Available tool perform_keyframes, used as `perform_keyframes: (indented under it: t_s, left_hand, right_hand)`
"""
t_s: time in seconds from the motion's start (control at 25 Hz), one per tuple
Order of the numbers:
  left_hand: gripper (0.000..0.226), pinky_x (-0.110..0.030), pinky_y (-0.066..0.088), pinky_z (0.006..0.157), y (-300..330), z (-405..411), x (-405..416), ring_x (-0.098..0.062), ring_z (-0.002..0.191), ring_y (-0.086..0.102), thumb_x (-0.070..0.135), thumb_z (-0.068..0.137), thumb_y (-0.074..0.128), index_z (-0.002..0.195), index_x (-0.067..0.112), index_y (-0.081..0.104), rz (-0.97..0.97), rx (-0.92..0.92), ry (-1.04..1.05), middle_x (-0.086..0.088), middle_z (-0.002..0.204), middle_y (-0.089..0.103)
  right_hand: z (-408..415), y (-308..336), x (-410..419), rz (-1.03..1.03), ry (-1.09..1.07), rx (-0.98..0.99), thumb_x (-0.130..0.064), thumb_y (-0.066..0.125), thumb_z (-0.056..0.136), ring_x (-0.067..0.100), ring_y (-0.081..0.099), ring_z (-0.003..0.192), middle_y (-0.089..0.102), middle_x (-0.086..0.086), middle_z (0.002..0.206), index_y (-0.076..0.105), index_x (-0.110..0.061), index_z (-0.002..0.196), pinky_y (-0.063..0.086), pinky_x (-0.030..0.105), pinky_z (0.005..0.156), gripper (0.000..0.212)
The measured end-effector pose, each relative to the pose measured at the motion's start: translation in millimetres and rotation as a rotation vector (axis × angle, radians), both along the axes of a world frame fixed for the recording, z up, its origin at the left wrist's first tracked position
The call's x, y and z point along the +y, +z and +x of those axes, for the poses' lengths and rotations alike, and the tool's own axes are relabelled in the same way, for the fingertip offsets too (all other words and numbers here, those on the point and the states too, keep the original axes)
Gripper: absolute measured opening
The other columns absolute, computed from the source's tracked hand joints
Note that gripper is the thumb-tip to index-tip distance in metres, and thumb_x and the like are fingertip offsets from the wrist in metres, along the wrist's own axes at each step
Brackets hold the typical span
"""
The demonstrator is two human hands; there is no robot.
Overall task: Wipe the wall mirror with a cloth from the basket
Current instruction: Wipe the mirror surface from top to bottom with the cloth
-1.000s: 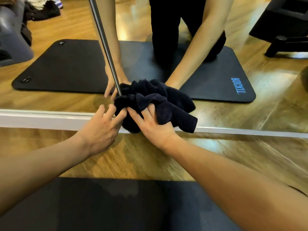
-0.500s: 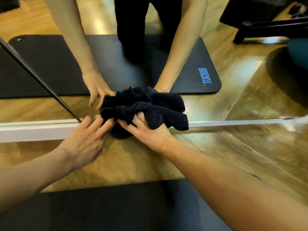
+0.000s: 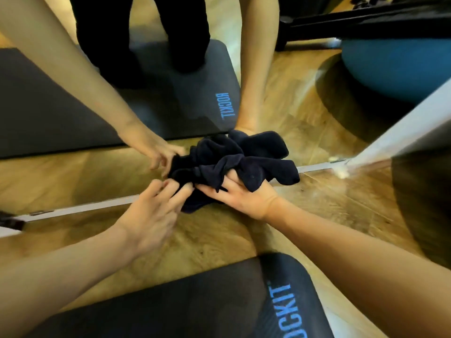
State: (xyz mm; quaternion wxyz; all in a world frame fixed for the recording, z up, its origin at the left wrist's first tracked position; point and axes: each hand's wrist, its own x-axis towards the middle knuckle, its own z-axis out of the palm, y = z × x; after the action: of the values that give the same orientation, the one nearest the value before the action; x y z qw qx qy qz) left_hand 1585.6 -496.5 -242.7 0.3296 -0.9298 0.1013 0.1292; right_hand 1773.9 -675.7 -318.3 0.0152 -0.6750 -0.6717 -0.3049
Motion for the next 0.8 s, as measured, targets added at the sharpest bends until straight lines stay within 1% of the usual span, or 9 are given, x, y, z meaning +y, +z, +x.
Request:
perform_keyframes:
  t_s: [0.08, 0.16, 0.24, 0.28, 0.4, 0.48, 0.56, 0.64, 0.8]
  left_hand:
    - [0.069, -0.048, 0.022, 0.092, -1, 29, -25, -0.034, 0.122, 0.021, 0.037, 0.099, 0.032, 0.156, -0.001, 0.026, -0.061, -0.011, -0.032, -0.015, 0.149, 0.005]
    - [0.064, -0.049, 0.028, 0.093, 0, 60, -52, -0.035, 0.119, 0.028, 0.032, 0.099, 0.032, 0.154, -0.001, 0.033, -0.114, -0.047, -0.106, -0.015, 0.149, 0.012]
    - [0.061, -0.049, 0.032, 0.099, -4, 88, -78, -0.035, 0.123, 0.03, 0.029, 0.102, 0.033, 0.154, -0.003, 0.03, -0.126, -0.01, -0.166, -0.016, 0.15, 0.009]
    - [0.06, -0.05, 0.033, 0.101, -6, 100, -91, -0.035, 0.124, 0.029, 0.029, 0.103, 0.034, 0.154, -0.002, 0.03, -0.124, 0.001, -0.189, -0.016, 0.151, 0.007]
    - [0.058, -0.049, 0.033, 0.101, -8, 135, -125, -0.036, 0.126, 0.028, 0.033, 0.103, 0.037, 0.153, 0.003, 0.035, -0.098, -0.001, -0.241, -0.018, 0.152, 0.006]
    - [0.058, -0.05, 0.033, 0.101, -8, 156, -148, -0.037, 0.126, 0.028, 0.034, 0.103, 0.038, 0.153, 0.004, 0.036, -0.084, -0.017, -0.257, -0.02, 0.15, 0.007]
    - [0.056, -0.049, 0.033, 0.102, -5, 173, -170, -0.036, 0.126, 0.028, 0.033, 0.103, 0.039, 0.152, 0.006, 0.038, -0.08, -0.054, -0.276, -0.019, 0.149, 0.01]
    - [0.056, -0.049, 0.032, 0.106, -2, 188, -188, -0.035, 0.129, 0.028, 0.033, 0.103, 0.038, 0.153, 0.007, 0.037, -0.08, -0.083, -0.285, -0.017, 0.152, 0.011]
    - [0.057, -0.048, 0.03, 0.111, 6, 205, -210, -0.035, 0.133, 0.028, 0.034, 0.104, 0.039, 0.154, 0.007, 0.035, -0.055, -0.082, -0.283, -0.016, 0.152, 0.016]
  right_hand:
    - [24, 3, -34, 0.019, -0.007, -0.011, -0.002, 0.064, 0.098, 0.042, 0.052, 0.132, 0.044, 0.019, 0.148, 0.043, -0.014, 0.153, 0.054, 0.057, 0.099, 0.06]
    - [51, 5, -70, 0.038, -0.035, -0.078, -0.003, 0.069, 0.094, 0.04, 0.045, 0.133, 0.04, 0.018, 0.148, 0.041, -0.017, 0.152, 0.046, 0.057, 0.106, 0.066]
    - [77, 6, -103, 0.018, -0.058, -0.125, -0.004, 0.067, 0.095, 0.039, 0.042, 0.134, 0.04, 0.017, 0.148, 0.04, -0.018, 0.152, 0.035, 0.054, 0.112, 0.064]
    - [88, 8, -118, -0.011, -0.071, -0.13, -0.005, 0.063, 0.097, 0.039, 0.041, 0.134, 0.039, 0.017, 0.148, 0.039, -0.018, 0.153, 0.033, 0.054, 0.113, 0.062]
    - [114, 12, -157, -0.076, -0.13, -0.13, -0.007, 0.057, 0.097, 0.039, 0.041, 0.134, 0.04, 0.017, 0.147, 0.038, -0.021, 0.152, 0.043, 0.056, 0.111, 0.06]
    - [127, 16, -183, -0.113, -0.199, -0.141, -0.007, 0.064, 0.092, 0.04, 0.039, 0.136, 0.039, 0.017, 0.148, 0.036, -0.024, 0.153, 0.041, 0.058, 0.11, 0.069]
    - [139, 20, -208, -0.161, -0.291, -0.157, -0.006, 0.077, 0.081, 0.042, 0.035, 0.136, 0.036, 0.018, 0.15, 0.034, -0.028, 0.153, 0.038, 0.064, 0.109, 0.087]
    - [150, 26, -228, -0.188, -0.361, -0.142, -0.006, 0.084, 0.076, 0.045, 0.036, 0.134, 0.035, 0.02, 0.151, 0.031, -0.03, 0.156, 0.044, 0.069, 0.103, 0.099]
    - [157, 41, -244, -0.252, -0.403, -0.068, -0.003, 0.085, 0.072, 0.049, 0.036, 0.13, 0.038, 0.025, 0.148, 0.03, -0.03, 0.156, 0.049, 0.07, 0.096, 0.104]
